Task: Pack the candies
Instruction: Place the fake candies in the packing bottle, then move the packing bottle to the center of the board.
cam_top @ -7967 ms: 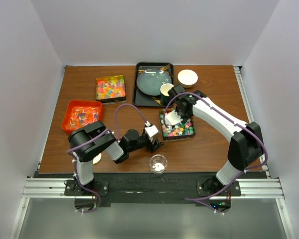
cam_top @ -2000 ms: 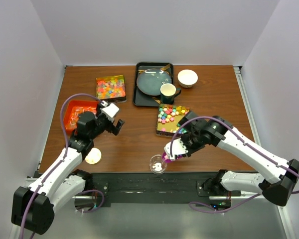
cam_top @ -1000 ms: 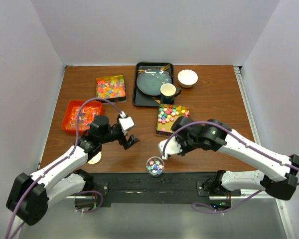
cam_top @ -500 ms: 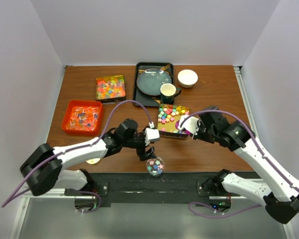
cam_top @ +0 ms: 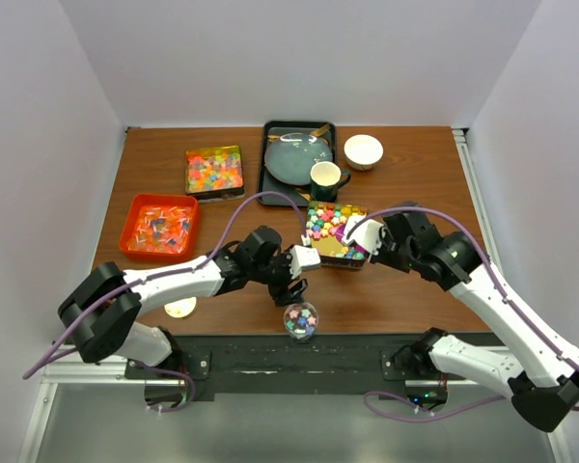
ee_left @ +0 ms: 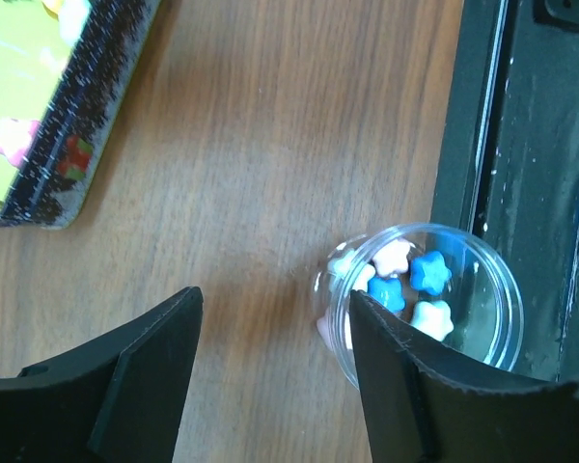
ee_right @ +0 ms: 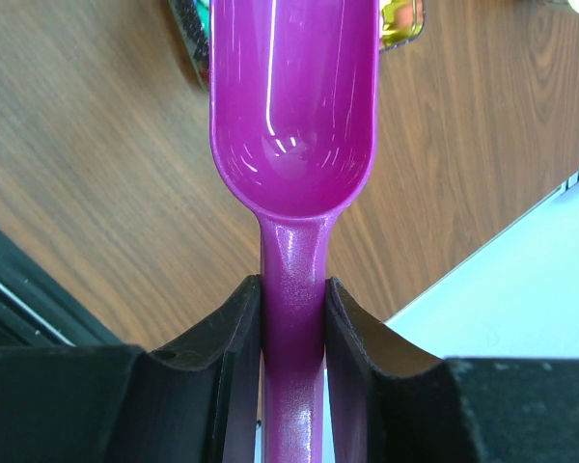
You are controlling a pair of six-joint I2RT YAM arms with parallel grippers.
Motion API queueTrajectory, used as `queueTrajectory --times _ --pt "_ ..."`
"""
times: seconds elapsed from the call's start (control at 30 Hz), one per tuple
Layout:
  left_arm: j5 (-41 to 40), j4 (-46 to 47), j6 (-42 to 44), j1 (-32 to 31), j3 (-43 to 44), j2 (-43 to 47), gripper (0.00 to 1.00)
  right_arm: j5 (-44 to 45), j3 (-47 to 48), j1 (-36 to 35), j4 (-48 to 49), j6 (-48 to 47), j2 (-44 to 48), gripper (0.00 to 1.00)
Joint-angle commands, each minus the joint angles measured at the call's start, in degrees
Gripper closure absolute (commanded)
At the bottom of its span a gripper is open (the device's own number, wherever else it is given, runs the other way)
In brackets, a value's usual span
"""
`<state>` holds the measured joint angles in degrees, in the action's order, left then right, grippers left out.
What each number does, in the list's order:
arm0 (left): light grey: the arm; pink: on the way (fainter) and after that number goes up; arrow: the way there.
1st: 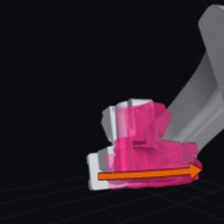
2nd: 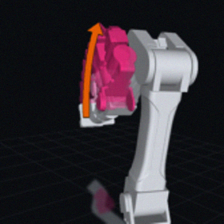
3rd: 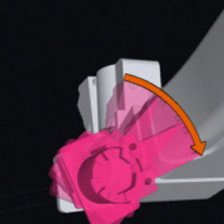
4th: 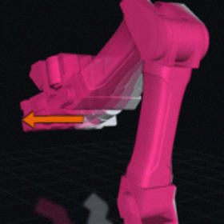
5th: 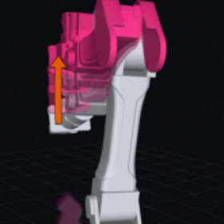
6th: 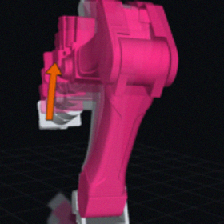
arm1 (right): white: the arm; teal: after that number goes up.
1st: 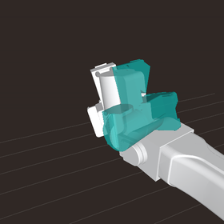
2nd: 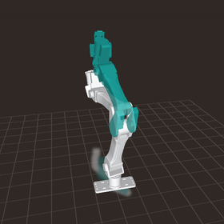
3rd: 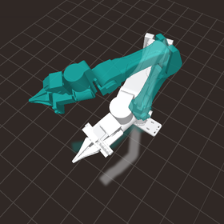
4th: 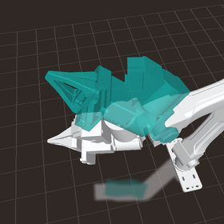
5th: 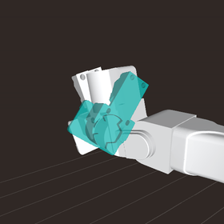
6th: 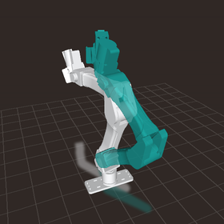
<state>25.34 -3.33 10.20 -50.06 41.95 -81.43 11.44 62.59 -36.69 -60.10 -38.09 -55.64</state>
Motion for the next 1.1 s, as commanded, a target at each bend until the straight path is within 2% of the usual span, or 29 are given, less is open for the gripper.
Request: queueTrajectory --times 0.0,0.13,0.5,0.73,0.87,0.97,1.07 --pt "0.9 -3.4 2.2 -0.3 2.2 -0.3 0.34 1.3 -0.2 0.3 4.1 -0.1 -0.1 1.00" --pt "3.1 -3.6 2.3 -0.5 1.7 1.4 0.36 1.5 -0.6 0.8 4.5 0.0 -0.2 1.00" --pt "-9.8 -3.5 0.4 -0.7 2.0 -0.2 0.41 2.3 -1.3 1.7 6.0 -0.3 -0.3 1.00" --pt "-13.3 -4.7 -0.6 1.5 0.5 2.3 0.41 1.6 -1.6 1.8 5.3 -0.7 -0.6 1.00" --pt "-10.2 -4.7 -2.5 4.3 2.4 5.9 0.37 0.1 -0.6 1.9 4.6 -1.9 -2.1 1.00" --pt "-0.9 -3.0 -2.3 7.6 5.9 8.6 0.31 -2.3 0.6 1.8 4.6 -3.4 -3.8 1.00" --pt "2.1 0.6 0.8 8.9 6.7 11.2 0.28 -8.4 3.1 1.8 3.7 -6.0 -5.9 1.00"
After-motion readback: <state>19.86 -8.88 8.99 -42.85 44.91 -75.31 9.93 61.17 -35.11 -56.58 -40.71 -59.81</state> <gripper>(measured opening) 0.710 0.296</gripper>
